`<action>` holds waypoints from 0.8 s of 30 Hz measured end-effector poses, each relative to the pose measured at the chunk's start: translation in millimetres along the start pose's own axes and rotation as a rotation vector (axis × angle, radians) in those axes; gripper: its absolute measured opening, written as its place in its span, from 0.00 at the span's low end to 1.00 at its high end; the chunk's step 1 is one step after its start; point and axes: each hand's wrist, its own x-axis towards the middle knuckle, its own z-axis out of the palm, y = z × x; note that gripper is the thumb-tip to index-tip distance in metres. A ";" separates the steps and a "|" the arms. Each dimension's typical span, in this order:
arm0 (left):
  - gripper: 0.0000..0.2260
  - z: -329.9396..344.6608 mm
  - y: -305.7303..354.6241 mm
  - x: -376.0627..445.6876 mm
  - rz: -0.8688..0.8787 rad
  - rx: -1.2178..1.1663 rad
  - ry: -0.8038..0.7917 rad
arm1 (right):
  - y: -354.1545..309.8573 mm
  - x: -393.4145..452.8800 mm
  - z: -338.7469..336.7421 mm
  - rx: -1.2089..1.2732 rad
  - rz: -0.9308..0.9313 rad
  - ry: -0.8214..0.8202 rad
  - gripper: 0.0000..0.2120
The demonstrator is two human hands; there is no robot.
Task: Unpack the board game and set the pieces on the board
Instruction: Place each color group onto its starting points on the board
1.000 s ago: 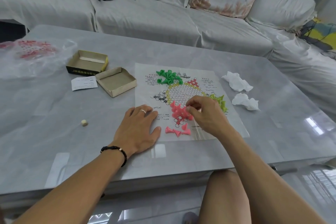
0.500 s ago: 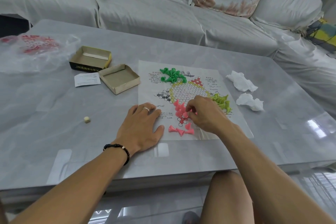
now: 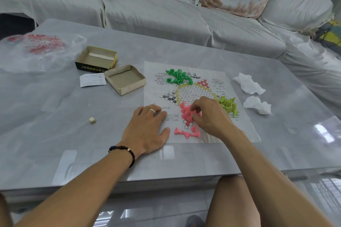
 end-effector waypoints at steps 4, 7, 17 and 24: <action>0.25 -1.2 0.5 -0.3 0.003 -0.011 0.007 | -8.3 -13.9 -1.0 0.102 -0.037 -0.039 0.08; 0.25 -0.6 0.4 -0.7 0.001 -0.002 0.007 | -14.4 -22.3 6.5 0.070 -0.059 -0.108 0.16; 0.26 -0.2 0.6 -1.2 -0.002 -0.012 0.018 | -22.3 -20.8 22.7 0.011 -0.070 -0.046 0.10; 0.25 -0.5 0.5 0.1 -0.006 0.000 -0.004 | -2.1 -21.9 -3.6 0.212 0.052 0.050 0.06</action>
